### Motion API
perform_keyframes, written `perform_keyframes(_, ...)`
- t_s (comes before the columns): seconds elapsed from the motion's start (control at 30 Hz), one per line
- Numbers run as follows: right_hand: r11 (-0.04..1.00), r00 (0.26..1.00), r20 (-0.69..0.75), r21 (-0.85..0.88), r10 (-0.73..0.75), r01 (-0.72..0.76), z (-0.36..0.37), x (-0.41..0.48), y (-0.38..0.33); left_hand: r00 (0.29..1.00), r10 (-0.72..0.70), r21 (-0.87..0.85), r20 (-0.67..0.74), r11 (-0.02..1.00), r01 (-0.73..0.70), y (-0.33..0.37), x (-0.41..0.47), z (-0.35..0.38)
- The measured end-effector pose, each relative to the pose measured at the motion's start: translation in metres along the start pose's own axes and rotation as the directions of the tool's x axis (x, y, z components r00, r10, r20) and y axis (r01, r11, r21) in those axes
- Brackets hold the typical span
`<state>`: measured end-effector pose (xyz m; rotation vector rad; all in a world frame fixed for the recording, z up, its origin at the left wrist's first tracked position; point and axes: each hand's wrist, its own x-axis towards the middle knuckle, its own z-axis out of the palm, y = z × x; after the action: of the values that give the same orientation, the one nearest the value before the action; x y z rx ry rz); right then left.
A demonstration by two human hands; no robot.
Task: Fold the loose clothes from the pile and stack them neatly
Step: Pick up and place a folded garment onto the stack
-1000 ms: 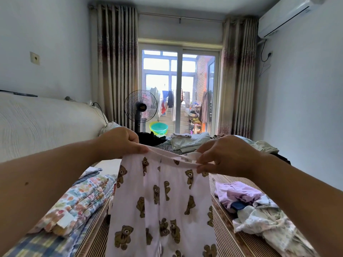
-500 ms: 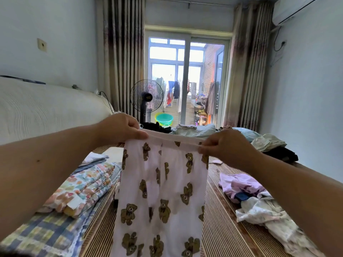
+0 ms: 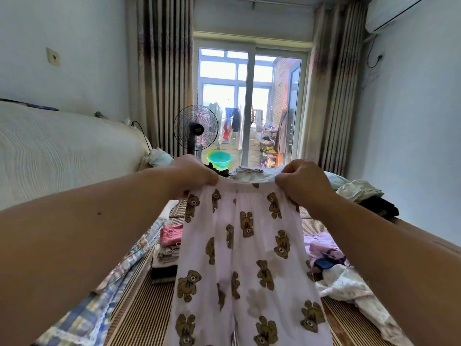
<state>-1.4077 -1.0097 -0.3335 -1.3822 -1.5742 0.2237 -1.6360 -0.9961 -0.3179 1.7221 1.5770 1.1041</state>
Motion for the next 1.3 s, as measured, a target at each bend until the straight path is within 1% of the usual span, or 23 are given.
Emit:
perform_keyframes(0.1, 0.996, 0.999, 0.046, 0.08, 0.021, -0.024, 0.002, 0.0, 0.002, 0.998, -0.062, -0.033, -0.015, 0.998, 0.061, 0.008, 0.0, 0.011)
perform_keyframes(0.2, 0.972, 0.993, 0.078, 0.21, 0.094, -0.108, -0.007, 0.001, 0.01, 0.99, -0.09, -0.134, 0.105, 0.986, 0.104, 0.007, 0.001, 0.005)
perform_keyframes(0.27, 0.944, 0.977, 0.15, 0.271, 0.151, -0.187, -0.014, -0.001, 0.014, 0.977, -0.14, -0.178, 0.158, 0.97, 0.168, 0.004, -0.001, 0.003)
perform_keyframes(0.33, 0.885, 0.956, 0.218, 0.38, 0.196, -0.268, -0.013, -0.005, 0.013, 0.966, -0.182, -0.21, 0.186, 0.953, 0.22, 0.005, -0.005, 0.01)
perform_keyframes(0.4, 0.81, 0.94, 0.246, 0.485, 0.235, -0.329, -0.005, -0.011, 0.006, 0.946, -0.215, -0.275, 0.243, 0.92, 0.279, 0.011, -0.011, 0.022)
perform_keyframes(0.47, 0.746, 0.938, 0.254, 0.571, 0.236, -0.343, 0.007, -0.018, -0.004, 0.928, -0.197, -0.338, 0.315, 0.891, 0.304, 0.02, -0.017, 0.036)
perform_keyframes(0.53, 0.728, 0.945, 0.271, 0.609, 0.182, -0.315, 0.015, -0.025, -0.011, 0.922, -0.131, -0.359, 0.365, 0.894, 0.269, 0.031, -0.023, 0.045)
perform_keyframes(0.63, 0.701, 0.932, 0.361, 0.656, 0.035, -0.28, 0.015, -0.033, -0.015, 0.918, -0.045, -0.344, 0.394, 0.919, 0.193, 0.043, -0.031, 0.044)
perform_keyframes(0.7, 0.693, 0.926, 0.379, 0.667, 0.002, -0.275, 0.011, -0.034, -0.012, 0.918, 0.0, -0.271, 0.397, 0.955, 0.117, 0.047, -0.035, 0.038)
perform_keyframes(0.73, 0.708, 0.934, 0.358, 0.657, 0.009, -0.259, 0.01, -0.032, -0.01, 0.933, 0.036, -0.187, 0.357, 0.982, 0.034, 0.047, -0.035, 0.036)
perform_keyframes(0.77, 0.724, 0.945, 0.327, 0.644, 0.031, -0.246, 0.008, -0.03, -0.007, 0.956, 0.089, -0.081, 0.278, 0.994, -0.069, 0.047, -0.034, 0.034)
perform_keyframes(0.83, 0.723, 0.952, 0.299, 0.643, 0.067, -0.252, 0.003, -0.025, -0.004, 0.967, 0.225, 0.113, 0.117, 0.965, -0.238, 0.041, -0.029, 0.032)
perform_keyframes(0.87, 0.711, 0.948, 0.311, 0.653, 0.06, -0.26, 0.0, -0.022, -0.004, 0.969, 0.228, 0.154, 0.1, 0.958, -0.241, 0.037, -0.026, 0.031)
perform_keyframes(0.9, 0.704, 0.941, 0.336, 0.659, 0.04, -0.265, -0.003, -0.02, -0.003, 0.973, 0.172, 0.14, 0.152, 0.971, -0.193, 0.033, -0.024, 0.031)
perform_keyframes(0.93, 0.699, 0.933, 0.359, 0.661, 0.024, -0.272, -0.006, -0.019, -0.003, 0.965, 0.084, 0.071, 0.25, 0.992, -0.105, 0.029, -0.022, 0.031)
perform_keyframes(0.97, 0.701, 0.926, 0.377, 0.658, 0.011, -0.276, -0.01, -0.018, -0.003, 0.931, 0.014, 0.002, 0.365, 1.0, -0.016, 0.025, -0.021, 0.031)
perform_keyframes(1.0, 0.701, 0.918, 0.396, 0.655, -0.001, -0.282, -0.012, -0.017, -0.002, 0.885, -0.018, -0.052, 0.465, 0.998, 0.047, 0.02, -0.019, 0.032)
perform_keyframes(1.07, 0.729, 0.9, 0.436, 0.618, -0.005, -0.295, -0.017, -0.013, 0.002, 0.839, 0.015, -0.15, 0.544, 0.986, 0.079, 0.01, -0.011, 0.037)
perform_keyframes(1.1, 0.77, 0.894, 0.448, 0.567, 0.012, -0.294, -0.02, -0.011, 0.006, 0.845, 0.027, -0.161, 0.535, 0.984, 0.071, 0.008, -0.008, 0.042)
perform_keyframes(1.13, 0.843, 0.901, 0.432, 0.472, 0.032, -0.257, -0.021, -0.009, 0.01, 0.865, 0.02, -0.117, 0.502, 0.992, 0.045, 0.006, -0.005, 0.045)
perform_keyframes(1.2, 0.969, 0.923, 0.377, 0.192, 0.073, -0.155, -0.02, -0.005, 0.018, 0.912, -0.022, 0.09, 0.41, 0.996, -0.016, 0.008, 0.002, 0.056)
perform_keyframes(1.23, 0.992, 0.93, 0.357, 0.05, 0.09, -0.115, -0.018, -0.004, 0.022, 0.928, -0.039, 0.205, 0.37, 0.978, -0.041, 0.009, 0.006, 0.063)
perform_keyframes(1.3, 0.993, 0.937, 0.335, -0.086, 0.102, -0.077, -0.009, 0.001, 0.032, 0.952, -0.05, 0.346, 0.302, 0.936, -0.061, 0.01, 0.015, 0.077)
